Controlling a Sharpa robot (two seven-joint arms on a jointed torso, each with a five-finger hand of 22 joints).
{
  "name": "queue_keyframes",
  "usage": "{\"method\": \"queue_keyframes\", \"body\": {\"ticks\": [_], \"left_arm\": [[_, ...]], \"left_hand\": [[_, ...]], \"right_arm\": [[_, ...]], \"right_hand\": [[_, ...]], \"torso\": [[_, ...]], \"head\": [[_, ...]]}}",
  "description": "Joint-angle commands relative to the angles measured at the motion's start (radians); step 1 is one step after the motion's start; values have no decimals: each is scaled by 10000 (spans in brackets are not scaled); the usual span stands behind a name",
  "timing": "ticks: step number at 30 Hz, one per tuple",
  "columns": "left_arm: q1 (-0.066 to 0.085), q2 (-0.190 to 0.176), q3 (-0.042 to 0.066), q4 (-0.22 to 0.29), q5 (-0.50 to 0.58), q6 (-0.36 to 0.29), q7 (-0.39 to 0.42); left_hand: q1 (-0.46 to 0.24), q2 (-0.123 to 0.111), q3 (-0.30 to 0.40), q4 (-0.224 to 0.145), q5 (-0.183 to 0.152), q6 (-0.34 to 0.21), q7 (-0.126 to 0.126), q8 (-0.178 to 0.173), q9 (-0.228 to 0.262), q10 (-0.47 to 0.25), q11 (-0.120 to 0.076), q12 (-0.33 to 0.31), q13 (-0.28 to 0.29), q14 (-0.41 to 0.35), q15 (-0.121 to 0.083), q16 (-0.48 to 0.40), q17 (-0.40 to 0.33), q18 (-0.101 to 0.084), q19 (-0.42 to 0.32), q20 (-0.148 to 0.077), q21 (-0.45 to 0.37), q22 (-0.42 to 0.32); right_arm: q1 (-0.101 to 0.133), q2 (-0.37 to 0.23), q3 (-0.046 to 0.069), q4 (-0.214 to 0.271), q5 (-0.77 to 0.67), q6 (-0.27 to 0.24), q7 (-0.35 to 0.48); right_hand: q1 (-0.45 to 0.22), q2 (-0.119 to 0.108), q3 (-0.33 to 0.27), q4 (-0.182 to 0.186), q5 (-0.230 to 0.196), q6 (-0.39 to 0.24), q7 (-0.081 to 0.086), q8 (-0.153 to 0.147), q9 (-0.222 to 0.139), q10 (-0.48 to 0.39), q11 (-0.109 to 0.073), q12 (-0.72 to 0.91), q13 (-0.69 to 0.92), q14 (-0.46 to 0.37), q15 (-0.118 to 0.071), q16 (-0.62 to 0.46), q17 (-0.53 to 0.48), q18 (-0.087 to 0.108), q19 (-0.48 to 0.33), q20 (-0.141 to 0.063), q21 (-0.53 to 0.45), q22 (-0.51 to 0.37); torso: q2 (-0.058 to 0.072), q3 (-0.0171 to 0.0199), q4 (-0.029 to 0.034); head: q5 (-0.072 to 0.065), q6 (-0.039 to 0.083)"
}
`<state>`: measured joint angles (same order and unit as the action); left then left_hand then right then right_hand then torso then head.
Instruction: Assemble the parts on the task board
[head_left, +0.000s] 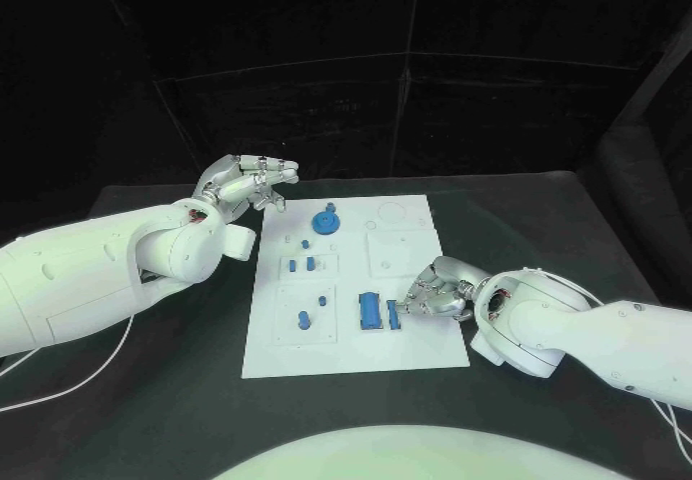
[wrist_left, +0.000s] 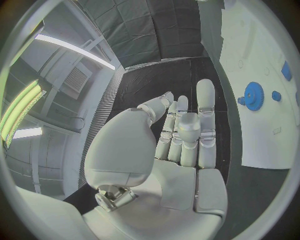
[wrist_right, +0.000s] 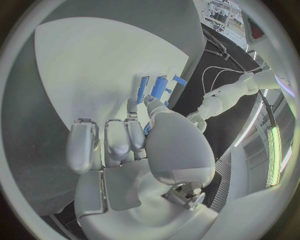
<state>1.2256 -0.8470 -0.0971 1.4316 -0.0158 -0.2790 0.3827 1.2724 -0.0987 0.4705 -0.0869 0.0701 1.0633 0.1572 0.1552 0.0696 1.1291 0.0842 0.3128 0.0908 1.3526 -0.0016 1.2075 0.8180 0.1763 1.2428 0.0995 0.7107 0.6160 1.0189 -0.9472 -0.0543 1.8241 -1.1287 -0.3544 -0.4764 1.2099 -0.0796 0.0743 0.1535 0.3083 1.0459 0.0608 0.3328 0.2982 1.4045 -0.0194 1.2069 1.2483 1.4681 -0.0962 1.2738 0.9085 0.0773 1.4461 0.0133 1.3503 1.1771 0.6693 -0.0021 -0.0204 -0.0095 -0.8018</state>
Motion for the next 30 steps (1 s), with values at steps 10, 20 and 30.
{"method": "queue_keyframes", "body": {"ticks": [10, 20, 30], "left_arm": [[9, 103, 3, -330, 593, 523, 502], [0, 740, 5, -1534, 1427, 756, 934], [-169, 1669, 13, -2910, 1967, 114, 1347]], "left_hand": [[-206, 36, -251, 91, -37, -119, -22, 76, -14, -118, -26, 69, 6, -404, 32, -399, -699, 60, -139, 17, -179, -86], [-282, 33, -640, 387, -45, -596, 86, -260, -48, -355, 371, -950, -284, -3524, 689, -6404, -5049, -108, -3131, 650, -3353, -2010], [-76, 270, -1379, 559, -31, -910, -190, -902, -40, -923, 1032, -2274, -278, -4215, 1601, -9759, -6751, 98, -5191, 1792, -5602, -3777]], "right_arm": [[876, 139, 12, -2126, 7002, -217, 6462], [1222, 1586, 20, -5209, 9161, 512, 8258], [1251, 2886, 33, -7305, 9718, 1059, 8955]], "right_hand": [[1618, 308, 578, -1069, -320, -1042, 648, -637, -168, -3346, 624, -6286, -5268, -1633, 612, -4484, -5131, 1065, -2901, 536, -5647, -6873], [1630, 33, 1762, -1181, -822, -1093, 1212, -1611, -971, -3608, 1377, -9707, -9242, -4128, 1721, -8672, -6651, 946, -4653, 1467, -9296, -9097], [1209, 37, 1941, -1406, -859, -568, 1271, -2501, -1720, -2962, 1572, -10997, -11585, -3600, 1997, -11070, -8272, 1080, -4034, 1940, -11283, -10540]], "torso": [[-371, -141, 6], [-745, -269, 13], [-886, -194, 115]], "head": [[-181, 543], [-256, 1238], [-181, 1903]]}}
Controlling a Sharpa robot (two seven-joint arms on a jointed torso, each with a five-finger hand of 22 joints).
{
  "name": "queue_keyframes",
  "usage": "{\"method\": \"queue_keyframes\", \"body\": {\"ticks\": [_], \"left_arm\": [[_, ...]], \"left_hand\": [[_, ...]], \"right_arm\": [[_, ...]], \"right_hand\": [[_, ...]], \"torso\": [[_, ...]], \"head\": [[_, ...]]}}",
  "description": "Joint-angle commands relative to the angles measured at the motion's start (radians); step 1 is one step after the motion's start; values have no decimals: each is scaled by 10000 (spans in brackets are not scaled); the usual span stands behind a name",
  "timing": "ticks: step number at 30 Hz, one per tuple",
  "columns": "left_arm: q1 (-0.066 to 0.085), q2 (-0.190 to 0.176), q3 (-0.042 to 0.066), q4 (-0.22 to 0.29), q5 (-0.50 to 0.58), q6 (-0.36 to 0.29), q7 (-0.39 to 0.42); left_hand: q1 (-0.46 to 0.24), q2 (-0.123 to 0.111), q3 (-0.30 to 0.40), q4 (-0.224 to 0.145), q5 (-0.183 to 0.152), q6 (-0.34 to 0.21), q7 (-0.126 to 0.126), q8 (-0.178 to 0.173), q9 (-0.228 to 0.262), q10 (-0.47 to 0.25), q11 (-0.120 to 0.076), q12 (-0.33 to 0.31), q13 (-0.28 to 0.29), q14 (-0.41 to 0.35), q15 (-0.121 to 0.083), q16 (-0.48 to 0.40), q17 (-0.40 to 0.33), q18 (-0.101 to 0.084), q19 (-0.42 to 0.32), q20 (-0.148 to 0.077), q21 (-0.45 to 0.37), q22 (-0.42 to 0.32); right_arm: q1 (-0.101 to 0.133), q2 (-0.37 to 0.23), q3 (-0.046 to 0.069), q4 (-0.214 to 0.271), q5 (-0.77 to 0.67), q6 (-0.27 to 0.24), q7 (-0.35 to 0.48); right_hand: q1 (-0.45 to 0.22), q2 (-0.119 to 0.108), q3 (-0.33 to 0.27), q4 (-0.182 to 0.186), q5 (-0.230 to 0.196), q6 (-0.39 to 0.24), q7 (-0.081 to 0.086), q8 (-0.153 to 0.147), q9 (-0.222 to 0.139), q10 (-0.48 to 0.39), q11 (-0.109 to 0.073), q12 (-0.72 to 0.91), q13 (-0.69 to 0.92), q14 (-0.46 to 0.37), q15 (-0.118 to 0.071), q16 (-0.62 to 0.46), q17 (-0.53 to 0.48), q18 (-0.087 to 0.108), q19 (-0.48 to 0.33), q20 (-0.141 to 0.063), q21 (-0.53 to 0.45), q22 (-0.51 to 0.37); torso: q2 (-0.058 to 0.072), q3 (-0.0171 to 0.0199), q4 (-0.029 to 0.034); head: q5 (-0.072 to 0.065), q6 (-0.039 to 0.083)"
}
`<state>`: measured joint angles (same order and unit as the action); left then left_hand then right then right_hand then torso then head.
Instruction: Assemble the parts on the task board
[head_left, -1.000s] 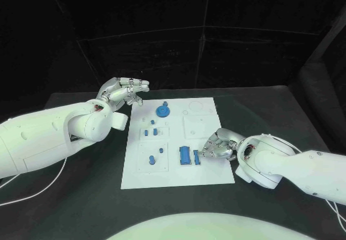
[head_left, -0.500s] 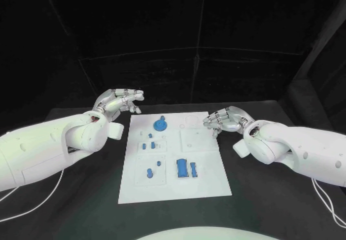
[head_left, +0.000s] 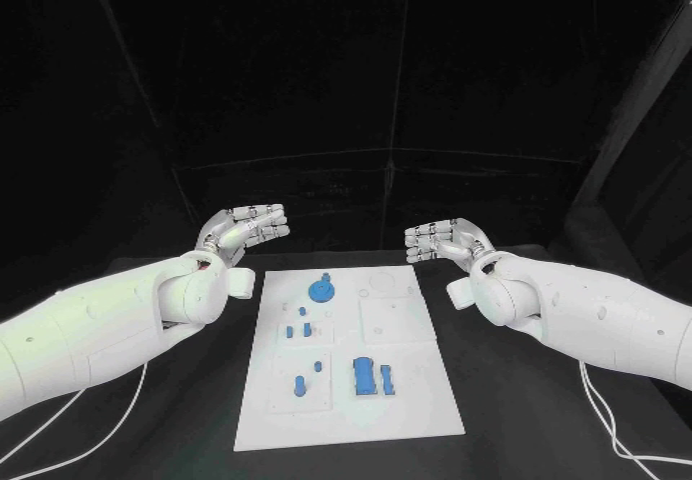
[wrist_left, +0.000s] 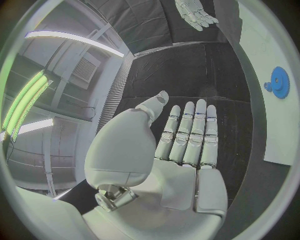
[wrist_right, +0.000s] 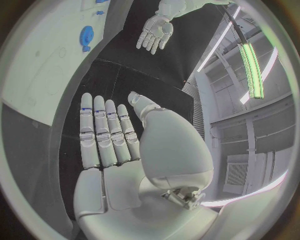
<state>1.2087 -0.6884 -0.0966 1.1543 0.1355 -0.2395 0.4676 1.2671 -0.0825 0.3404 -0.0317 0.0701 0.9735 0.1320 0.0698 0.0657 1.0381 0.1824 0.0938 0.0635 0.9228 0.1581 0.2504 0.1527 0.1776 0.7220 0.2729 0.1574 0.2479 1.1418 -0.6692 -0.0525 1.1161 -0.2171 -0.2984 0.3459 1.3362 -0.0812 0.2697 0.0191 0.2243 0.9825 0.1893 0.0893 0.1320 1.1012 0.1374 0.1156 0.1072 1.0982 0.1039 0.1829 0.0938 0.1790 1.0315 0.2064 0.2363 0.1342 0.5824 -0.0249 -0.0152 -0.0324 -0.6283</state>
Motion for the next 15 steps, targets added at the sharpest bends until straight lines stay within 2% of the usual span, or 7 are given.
{"method": "queue_keyframes", "body": {"ticks": [1, 4, 7, 8, 10, 11, 15], "left_arm": [[-9, 132, 9, -196, 472, -331, 513], [-32, 247, 10, -339, 502, -423, 532], [-75, 415, 11, -557, 520, -459, 534], [-75, 332, 5, -446, 296, -258, 215], [-93, 317, 17, -391, 276, -318, 218], [-111, 302, 28, -335, 256, -379, 222], [-264, 176, 125, 129, 90, -889, 253]], "left_hand": [[3, 140, -111, 9, -25, -1, 66, -50, -2, -17, 51, -123, -5, 122, 16, -275, -142, 92, 36, 58, -86, -140], [53, 196, -185, 11, -21, 23, 104, -52, -2, -17, 53, -197, -8, 201, 12, -457, -233, 85, 103, 67, -106, -228], [80, 237, -227, 16, -20, 59, 147, -46, 0, 15, 37, -222, -5, 278, 7, -557, -283, 87, 176, 61, -101, -279], [-3762, 825, -1152, 317, -701, -2867, -342, -698, -657, -3114, -547, -938, -635, -2609, -468, -1118, -650, -530, -2095, -773, -516, -929], [-4183, 825, -1287, 317, -701, -3223, -346, -698, -657, -3477, -592, -938, -635, -2907, -525, -1212, -703, -528, -2305, -872, -583, -1022], [-4421, 825, -1347, 317, -701, -3404, -373, -698, -657, -3668, -627, -938, -635, -3083, -555, -1253, -725, -529, -2442, -924, -614, -1060], [-5820, 825, -1694, 317, -701, -4472, -532, -698, -657, -4801, -830, -938, -635, -4120, -729, -1457, -1527, -699, -3247, -1229, -781, -1300]], "right_arm": [[23, 187, 17, -338, 614, 527, 764], [24, 386, 20, -590, 620, 592, 822], [22, 603, 22, -838, 551, 699, 865], [6, 522, 11, -716, 337, 293, 427], [-5, 504, 17, -655, 358, 236, 443], [-16, 485, 23, -594, 379, 177, 458], [-105, 326, 73, -83, 558, -309, 586]], "right_hand": [[-69, 85, -15, -95, -13, 119, -16, -110, -101, 129, -1, -132, -289, 188, -2, -263, -205, 66, 209, 2, -233, -184], [-73, 119, -3, -145, -5, 209, -14, -148, -147, 234, -8, -173, -404, 376, -34, -344, -265, 67, 377, -25, -311, -258], [-85, 185, 48, -242, 5, 354, -28, -211, -243, 390, -50, -279, -459, 957, -178, -402, -285, 68, 899, -176, -344, -349], [-4072, 812, -781, -191, -673, -2756, -574, -893, -551, -3082, -437, -1156, -1072, -2725, -1039, -815, -938, -538, -2558, -717, -934, -635], [-4430, 812, -838, -191, -723, -2976, -636, -893, -598, -3332, -484, -1156, -1072, -2924, -1039, -857, -938, -537, -2746, -794, -990, -1342], [-4693, 812, -895, -191, -769, -3172, -673, -893, -1320, -3555, -512, -1156, -1072, -3154, -1039, -886, -938, -537, -2964, -833, -1034, -1342], [-6156, 812, -1204, -191, -1022, -4296, -875, -893, -1320, -4815, -657, -1156, -1072, -4472, -1039, -1047, -938, -708, -4204, -1043, -1261, -1342]], "torso": [[-7, 44, 62], [25, 80, 58], [44, 128, 61], [12, 67, 49], [-18, 81, 57], [-49, 95, 65], [-276, 200, 125]], "head": [[66, 168], [111, 141], [154, 249], [117, 178], [133, 186], [149, 194], [268, 254]]}}
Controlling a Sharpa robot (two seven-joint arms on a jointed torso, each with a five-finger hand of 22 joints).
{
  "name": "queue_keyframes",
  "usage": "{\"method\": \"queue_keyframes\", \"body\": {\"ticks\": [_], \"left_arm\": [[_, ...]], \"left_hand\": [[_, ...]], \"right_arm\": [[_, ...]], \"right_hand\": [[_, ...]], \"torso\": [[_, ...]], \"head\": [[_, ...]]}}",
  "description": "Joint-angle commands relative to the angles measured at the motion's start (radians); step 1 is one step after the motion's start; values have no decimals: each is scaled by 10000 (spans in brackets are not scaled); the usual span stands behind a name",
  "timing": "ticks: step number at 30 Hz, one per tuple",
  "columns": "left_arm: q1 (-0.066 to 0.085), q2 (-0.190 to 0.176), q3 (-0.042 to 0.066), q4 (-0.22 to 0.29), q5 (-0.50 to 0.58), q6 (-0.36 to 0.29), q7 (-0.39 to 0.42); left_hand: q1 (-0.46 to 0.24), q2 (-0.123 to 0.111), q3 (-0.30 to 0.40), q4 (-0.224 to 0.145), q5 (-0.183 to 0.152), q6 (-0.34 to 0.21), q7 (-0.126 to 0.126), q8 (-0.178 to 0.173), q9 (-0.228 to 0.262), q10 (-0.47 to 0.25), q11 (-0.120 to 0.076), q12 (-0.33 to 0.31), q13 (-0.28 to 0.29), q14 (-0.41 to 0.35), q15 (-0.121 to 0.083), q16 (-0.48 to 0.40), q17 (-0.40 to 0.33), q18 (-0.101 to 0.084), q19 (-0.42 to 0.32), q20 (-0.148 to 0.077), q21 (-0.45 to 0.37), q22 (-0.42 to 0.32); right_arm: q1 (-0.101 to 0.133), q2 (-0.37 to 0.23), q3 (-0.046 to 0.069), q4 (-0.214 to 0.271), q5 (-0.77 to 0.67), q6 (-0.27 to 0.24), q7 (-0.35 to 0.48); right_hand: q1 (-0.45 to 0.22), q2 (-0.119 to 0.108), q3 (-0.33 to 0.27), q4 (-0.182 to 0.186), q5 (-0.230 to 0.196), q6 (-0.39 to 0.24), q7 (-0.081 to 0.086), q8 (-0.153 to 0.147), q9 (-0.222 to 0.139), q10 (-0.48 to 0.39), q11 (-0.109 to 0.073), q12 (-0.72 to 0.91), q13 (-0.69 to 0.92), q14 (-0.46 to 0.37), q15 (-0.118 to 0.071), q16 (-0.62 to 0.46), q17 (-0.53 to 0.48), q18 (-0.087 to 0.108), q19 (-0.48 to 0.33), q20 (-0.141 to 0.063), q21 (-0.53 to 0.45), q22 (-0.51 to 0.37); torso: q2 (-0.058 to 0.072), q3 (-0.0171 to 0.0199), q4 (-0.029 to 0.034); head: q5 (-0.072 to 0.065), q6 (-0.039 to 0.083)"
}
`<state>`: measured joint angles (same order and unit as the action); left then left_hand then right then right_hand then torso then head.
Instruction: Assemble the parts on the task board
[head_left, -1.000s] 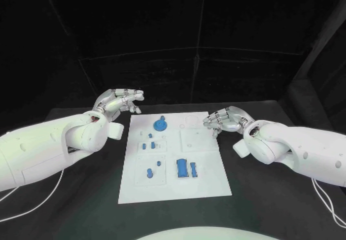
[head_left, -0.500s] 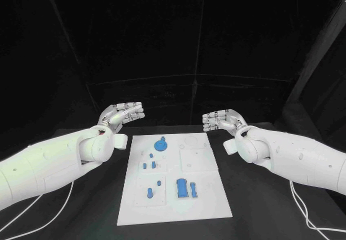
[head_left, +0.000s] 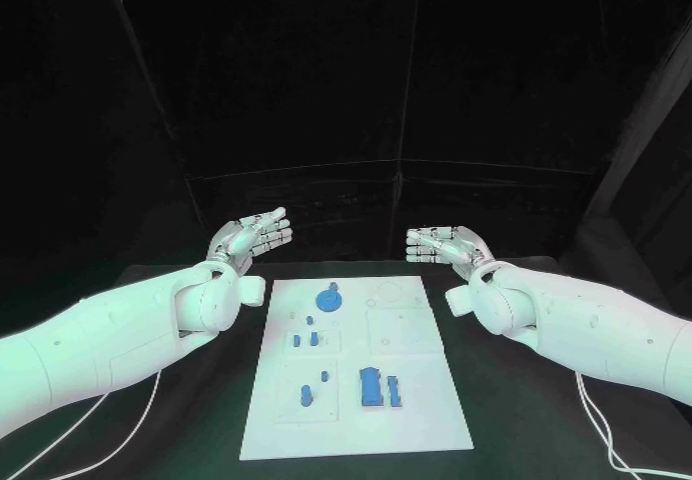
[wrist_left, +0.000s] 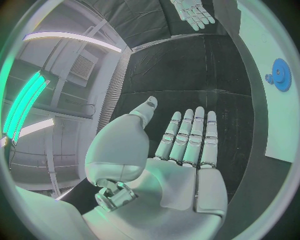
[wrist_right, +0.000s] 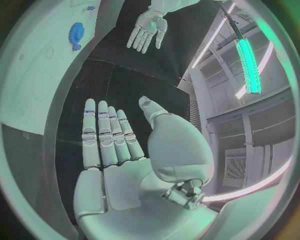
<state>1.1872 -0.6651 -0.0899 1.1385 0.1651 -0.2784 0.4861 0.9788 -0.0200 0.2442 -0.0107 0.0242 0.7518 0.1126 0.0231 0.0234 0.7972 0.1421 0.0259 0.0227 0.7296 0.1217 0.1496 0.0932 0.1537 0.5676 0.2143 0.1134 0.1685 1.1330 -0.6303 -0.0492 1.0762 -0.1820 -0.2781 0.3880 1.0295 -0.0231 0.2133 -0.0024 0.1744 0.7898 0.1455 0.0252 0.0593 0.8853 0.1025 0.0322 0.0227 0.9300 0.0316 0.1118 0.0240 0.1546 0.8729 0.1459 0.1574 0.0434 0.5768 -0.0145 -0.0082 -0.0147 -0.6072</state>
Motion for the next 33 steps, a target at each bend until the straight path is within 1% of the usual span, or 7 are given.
{"method": "queue_keyframes", "body": {"ticks": [1, 8, 9, 10, 16, 17, 33], "left_arm": [[-98, -98, 90, 438, -261, -665, 79], [-664, -565, 449, 2159, -878, -2553, 195], [-752, -638, 506, 2429, -975, -2848, 213], [-833, -705, 557, 2676, -1063, -3120, 229], [-1206, -1013, 794, 3811, -1470, -4364, 305], [-1247, -1047, 820, 3936, -1515, -4501, 314], [-1372, -1149, 899, 4315, -1651, -4916, 339]], "left_hand": [[-3203, 200, -800, 107, -242, -2460, -369, -231, -234, -2610, -466, -259, -227, -2389, -398, -500, -932, -461, -1860, -701, -365, -550], [-4846, 200, -1210, 107, -242, -3723, -1126, -231, -234, -3946, -704, -259, -227, -3613, -1217, -746, -932, -674, -2808, -1061, -1134, -835], [-5051, 200, -1266, 107, -242, -3881, -1126, -231, -234, -4113, -1421, -259, -227, -3766, -1217, -772, -932, -674, -2929, -1107, -1134, -867], [-5246, 200, -1309, 107, -242, -4031, -1126, -231, -234, -4269, -1421, -259, -227, -3911, -1217, -1496, -932, -718, -3044, -1147, -1134, -903], [-6185, 200, -1539, 107, -242, -4751, -1126, -231, -234, -5038, -1421, -259, -227, -4612, -1217, -1496, -932, -809, -3588, -1354, -1134, -1685], [-6328, 200, -1577, 107, -242, -4858, -1126, -231, -234, -5154, -1421, -259, -227, -4721, -1217, -1496, -932, -1537, -3672, -1384, -1134, -1685], [-8011, 200, -2442, 107, -242, -6153, -1126, -231, -234, -6526, -1421, -259, -227, -5977, -1217, -1496, -932, -1537, -4637, -2143, -1134, -1685]], "right_arm": [[-46, -114, 56, 479, 263, -669, 206], [-378, -700, 241, 2369, 923, -2471, 678], [-432, -795, 271, 2677, 1031, -2764, 755], [-482, -883, 299, 2961, 1130, -3035, 826], [-715, -1294, 428, 4284, 1592, -4296, 1157], [-741, -1340, 443, 4434, 1644, -4439, 1194], [-830, -1497, 492, 4938, 1820, -4919, 1320]], "right_hand": [[-3365, 231, -695, 24, -568, -2582, -477, -252, -593, -2894, -1025, -322, -227, -3043, -316, -370, -240, -464, -2853, -478, -508, -434], [-5072, 231, -1047, 24, -860, -3894, -720, -252, -593, -4360, -1025, -322, -227, -4586, -316, -1118, -240, -681, -4302, -718, -772, -434], [-5274, 231, -1095, 24, -893, -4049, -747, -252, -593, -4534, -1025, -322, -227, -4768, -316, -1118, -240, -681, -4472, -748, -804, -434], [-5466, 231, -1134, 24, -926, -4197, -1455, -252, -593, -4703, -1025, -322, -227, -4944, -316, -1118, -240, -681, -4638, -1459, -828, -434], [-6465, 231, -1334, 24, -1744, -4960, -1455, -252, -593, -5562, -1025, -322, -227, -5847, -316, -1118, -240, -790, -5485, -1459, -1574, -434], [-6612, 231, -1368, 24, -1744, -5075, -1455, -252, -593, -5689, -1025, -322, -227, -5976, -316, -1118, -240, -1546, -5604, -1459, -1574, -434], [-8355, 231, -2133, 24, -1744, -6418, -1455, -252, -593, -7192, -1025, -322, -227, -7557, -316, -1118, -240, -1546, -7095, -1459, -1574, -434]], "torso": [[-260, 114, 65], [-326, 145, 82], [-326, 145, 82], [-326, 145, 82], [-326, 145, 82], [-326, 145, 82], [-326, 145, 82]], "head": [[112, 54], [147, 72], [147, 72], [147, 72], [147, 72], [147, 72], [147, 72]]}}
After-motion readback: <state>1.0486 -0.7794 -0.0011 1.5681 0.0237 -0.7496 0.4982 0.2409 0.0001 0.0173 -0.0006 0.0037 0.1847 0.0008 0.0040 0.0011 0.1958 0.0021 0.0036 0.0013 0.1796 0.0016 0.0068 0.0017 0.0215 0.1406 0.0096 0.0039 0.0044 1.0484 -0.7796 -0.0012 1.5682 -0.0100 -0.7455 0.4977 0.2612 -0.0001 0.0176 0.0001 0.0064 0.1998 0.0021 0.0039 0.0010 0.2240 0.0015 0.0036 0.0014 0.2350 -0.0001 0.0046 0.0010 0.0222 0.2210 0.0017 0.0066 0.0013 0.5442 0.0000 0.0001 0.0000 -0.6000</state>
